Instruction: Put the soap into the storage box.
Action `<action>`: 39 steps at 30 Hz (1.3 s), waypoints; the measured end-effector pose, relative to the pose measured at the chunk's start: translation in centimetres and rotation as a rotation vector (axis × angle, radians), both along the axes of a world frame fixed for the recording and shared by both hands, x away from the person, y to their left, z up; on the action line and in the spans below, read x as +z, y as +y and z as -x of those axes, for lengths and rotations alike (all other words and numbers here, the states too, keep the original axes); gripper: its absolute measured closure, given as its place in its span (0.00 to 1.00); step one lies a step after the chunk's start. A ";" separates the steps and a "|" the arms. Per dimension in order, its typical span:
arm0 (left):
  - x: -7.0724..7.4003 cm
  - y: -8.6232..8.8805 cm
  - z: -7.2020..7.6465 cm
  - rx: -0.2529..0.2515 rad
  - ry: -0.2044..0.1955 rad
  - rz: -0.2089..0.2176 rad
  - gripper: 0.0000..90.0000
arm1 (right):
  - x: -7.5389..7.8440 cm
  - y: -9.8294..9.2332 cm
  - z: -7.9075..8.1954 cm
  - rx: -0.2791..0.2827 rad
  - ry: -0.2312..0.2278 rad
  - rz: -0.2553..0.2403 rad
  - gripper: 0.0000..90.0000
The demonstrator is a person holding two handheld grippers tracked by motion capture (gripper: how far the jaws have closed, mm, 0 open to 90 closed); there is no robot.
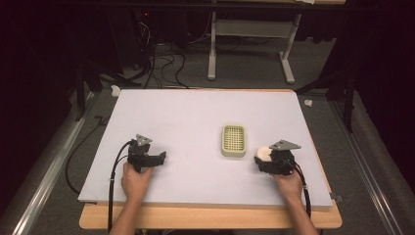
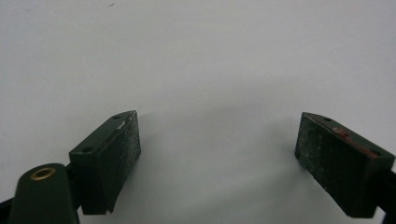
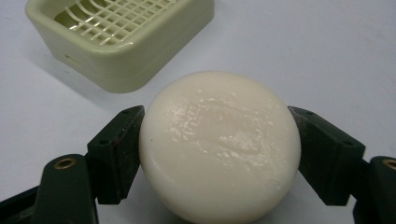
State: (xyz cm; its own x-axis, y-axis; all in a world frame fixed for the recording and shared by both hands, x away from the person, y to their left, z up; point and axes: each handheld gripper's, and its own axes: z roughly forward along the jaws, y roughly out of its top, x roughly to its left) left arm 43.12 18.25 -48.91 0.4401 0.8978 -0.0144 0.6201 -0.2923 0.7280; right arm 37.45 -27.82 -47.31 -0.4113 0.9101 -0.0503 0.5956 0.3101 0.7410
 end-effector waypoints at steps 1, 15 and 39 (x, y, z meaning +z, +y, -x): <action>0.0 0.0 0.0 0.000 0.000 0.000 0.16 | 0.1 0.0 0.0 0.000 -0.001 -0.004 0.26; 0.0 0.0 0.0 0.001 0.000 0.000 0.16 | 2.0 0.1 0.7 0.045 -0.031 -0.067 0.26; 0.0 0.0 0.0 0.000 0.001 0.000 0.16 | 4.4 0.7 0.4 0.111 -0.022 -0.162 0.26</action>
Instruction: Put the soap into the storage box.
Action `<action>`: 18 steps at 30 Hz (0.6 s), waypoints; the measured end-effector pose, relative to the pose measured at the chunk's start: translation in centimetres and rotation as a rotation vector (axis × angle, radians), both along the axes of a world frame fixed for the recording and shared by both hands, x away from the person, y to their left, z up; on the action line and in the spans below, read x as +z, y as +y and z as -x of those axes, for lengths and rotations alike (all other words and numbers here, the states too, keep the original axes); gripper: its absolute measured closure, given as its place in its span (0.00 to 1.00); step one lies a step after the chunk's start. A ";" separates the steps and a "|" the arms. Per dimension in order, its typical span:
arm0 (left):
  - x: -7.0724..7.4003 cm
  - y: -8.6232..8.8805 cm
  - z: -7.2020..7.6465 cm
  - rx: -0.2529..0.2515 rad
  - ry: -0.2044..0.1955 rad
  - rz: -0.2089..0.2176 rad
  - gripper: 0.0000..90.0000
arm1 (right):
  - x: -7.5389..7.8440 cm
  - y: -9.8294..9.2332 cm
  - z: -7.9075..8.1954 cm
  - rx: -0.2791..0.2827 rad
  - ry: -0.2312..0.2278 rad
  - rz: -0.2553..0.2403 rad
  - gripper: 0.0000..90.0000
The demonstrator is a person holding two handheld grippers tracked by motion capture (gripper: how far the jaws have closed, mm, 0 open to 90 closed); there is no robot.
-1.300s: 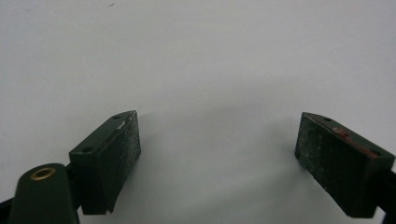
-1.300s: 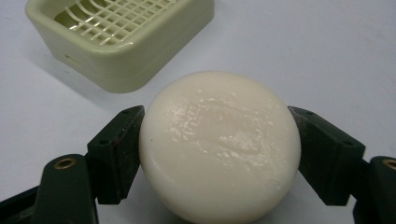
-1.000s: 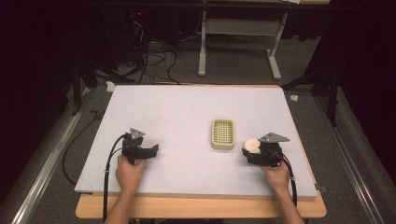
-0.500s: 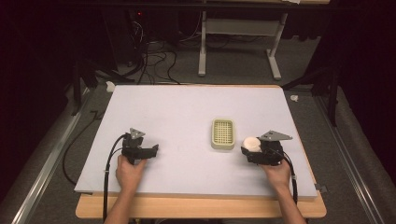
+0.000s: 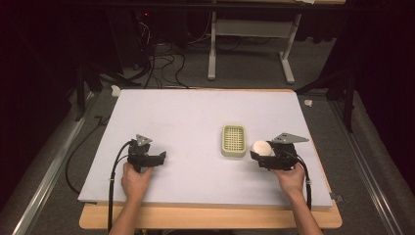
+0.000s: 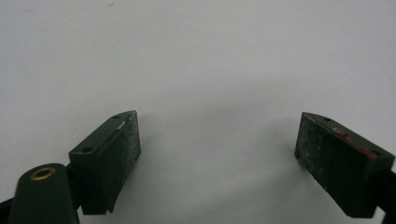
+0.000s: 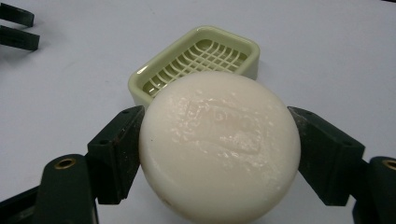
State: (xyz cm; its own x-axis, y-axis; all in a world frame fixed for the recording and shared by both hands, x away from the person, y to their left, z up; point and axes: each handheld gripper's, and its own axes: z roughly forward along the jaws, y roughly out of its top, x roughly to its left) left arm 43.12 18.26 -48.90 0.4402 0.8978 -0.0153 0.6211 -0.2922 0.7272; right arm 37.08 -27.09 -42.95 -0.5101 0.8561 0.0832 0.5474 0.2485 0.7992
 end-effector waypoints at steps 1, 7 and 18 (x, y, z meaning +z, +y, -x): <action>0.0 0.0 0.0 0.000 0.000 0.000 0.16 | 0.0 0.0 0.0 0.000 0.000 0.000 0.26; 0.0 0.0 0.0 0.000 0.000 0.001 0.16 | 0.4 0.2 -0.2 0.012 -0.002 -0.013 0.26; 0.0 0.0 0.0 0.000 -0.001 0.001 0.16 | 1.1 1.2 -0.6 0.037 -0.007 -0.005 0.26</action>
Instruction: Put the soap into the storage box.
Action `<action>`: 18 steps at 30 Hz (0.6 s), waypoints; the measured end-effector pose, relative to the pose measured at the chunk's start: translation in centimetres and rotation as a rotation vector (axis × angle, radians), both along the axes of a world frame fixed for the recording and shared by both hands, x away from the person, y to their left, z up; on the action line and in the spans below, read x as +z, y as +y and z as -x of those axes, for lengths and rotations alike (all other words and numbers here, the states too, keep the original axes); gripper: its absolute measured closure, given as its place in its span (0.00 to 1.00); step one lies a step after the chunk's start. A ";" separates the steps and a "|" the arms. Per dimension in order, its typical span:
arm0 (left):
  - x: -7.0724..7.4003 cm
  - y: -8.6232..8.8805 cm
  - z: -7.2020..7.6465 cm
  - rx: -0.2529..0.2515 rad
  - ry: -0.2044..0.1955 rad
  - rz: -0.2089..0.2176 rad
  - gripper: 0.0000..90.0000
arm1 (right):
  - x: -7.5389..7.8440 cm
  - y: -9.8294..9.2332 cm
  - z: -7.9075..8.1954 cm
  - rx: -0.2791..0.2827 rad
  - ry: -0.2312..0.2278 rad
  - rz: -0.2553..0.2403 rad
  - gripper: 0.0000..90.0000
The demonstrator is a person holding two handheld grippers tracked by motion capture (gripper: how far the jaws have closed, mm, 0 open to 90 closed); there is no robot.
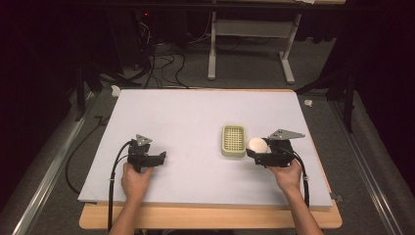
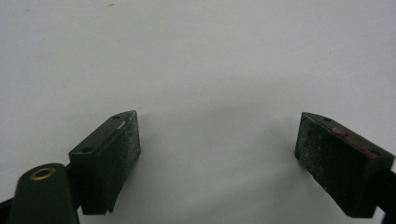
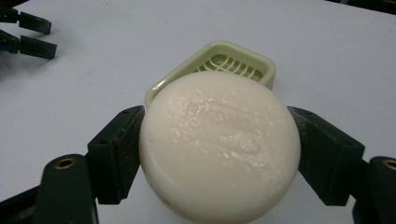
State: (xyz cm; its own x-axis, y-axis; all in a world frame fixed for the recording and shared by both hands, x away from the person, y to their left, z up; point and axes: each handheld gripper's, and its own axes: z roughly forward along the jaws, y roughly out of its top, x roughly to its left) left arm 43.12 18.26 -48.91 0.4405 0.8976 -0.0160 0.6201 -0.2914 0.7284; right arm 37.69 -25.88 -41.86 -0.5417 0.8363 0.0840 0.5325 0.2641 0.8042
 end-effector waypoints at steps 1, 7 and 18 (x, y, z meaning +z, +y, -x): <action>0.0 0.0 0.0 0.000 0.000 0.000 0.16 | 0.1 0.1 0.0 0.003 -0.001 0.001 0.26; 0.0 0.0 0.0 0.000 0.000 0.000 0.16 | 0.6 0.4 -0.3 0.013 -0.008 0.003 0.26; 0.0 0.0 0.0 0.000 0.000 0.000 0.16 | 1.3 1.4 -1.2 0.036 -0.004 0.021 0.26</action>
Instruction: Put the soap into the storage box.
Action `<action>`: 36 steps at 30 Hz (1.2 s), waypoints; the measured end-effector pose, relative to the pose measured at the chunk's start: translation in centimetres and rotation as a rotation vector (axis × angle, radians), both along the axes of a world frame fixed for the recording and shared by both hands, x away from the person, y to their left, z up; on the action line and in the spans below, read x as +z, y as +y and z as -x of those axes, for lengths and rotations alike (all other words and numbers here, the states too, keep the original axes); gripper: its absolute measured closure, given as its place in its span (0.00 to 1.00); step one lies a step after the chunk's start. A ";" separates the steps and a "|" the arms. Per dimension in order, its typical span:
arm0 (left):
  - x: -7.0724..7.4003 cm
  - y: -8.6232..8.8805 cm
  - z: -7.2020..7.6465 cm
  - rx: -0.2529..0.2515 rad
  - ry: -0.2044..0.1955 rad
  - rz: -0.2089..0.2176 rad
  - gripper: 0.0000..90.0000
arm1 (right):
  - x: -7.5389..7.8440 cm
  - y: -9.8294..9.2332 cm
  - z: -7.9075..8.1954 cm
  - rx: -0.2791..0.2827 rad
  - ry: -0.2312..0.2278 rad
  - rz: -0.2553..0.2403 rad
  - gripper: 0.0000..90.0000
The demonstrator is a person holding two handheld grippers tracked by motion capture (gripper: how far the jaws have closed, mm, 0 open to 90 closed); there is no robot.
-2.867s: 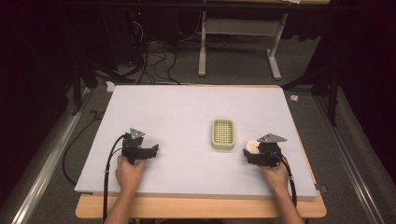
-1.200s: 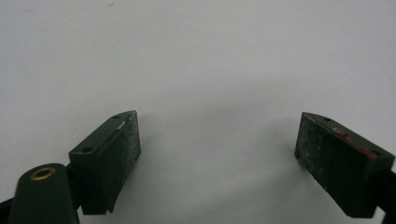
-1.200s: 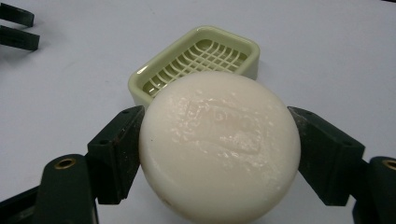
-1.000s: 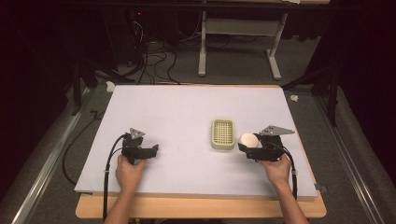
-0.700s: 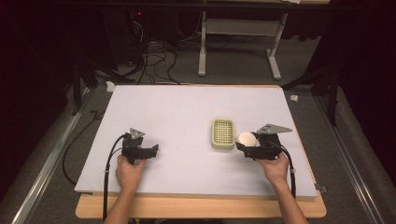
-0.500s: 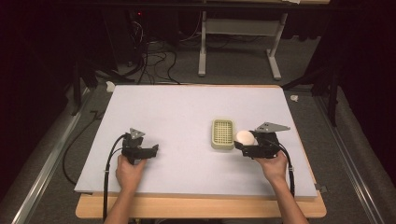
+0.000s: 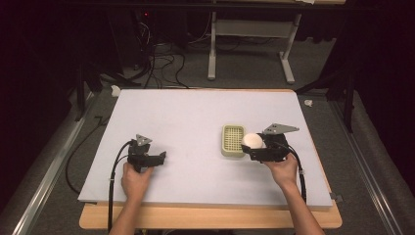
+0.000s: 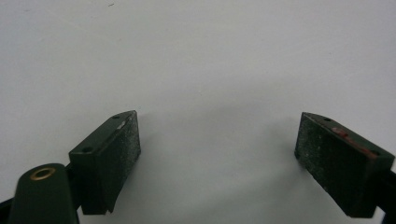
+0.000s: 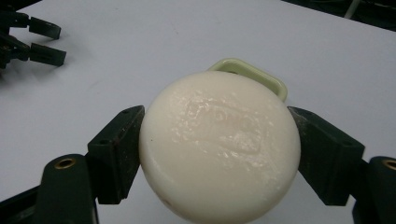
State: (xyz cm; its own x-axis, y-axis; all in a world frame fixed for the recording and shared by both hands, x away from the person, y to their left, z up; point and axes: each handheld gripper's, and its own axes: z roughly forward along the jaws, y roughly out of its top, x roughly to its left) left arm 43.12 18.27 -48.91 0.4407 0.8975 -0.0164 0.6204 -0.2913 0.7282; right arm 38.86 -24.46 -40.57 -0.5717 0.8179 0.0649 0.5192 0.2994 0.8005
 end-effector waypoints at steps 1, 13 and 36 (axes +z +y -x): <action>0.0 0.0 0.0 0.000 0.000 0.000 0.16 | 0.0 0.0 0.0 0.000 0.000 0.000 0.26; 0.0 0.0 0.0 0.000 0.001 -0.001 0.16 | 0.2 0.7 -1.0 0.004 0.012 0.013 0.26; 0.0 0.0 0.0 0.000 0.000 0.001 0.16 | -0.3 2.3 -3.3 0.013 0.041 0.047 0.26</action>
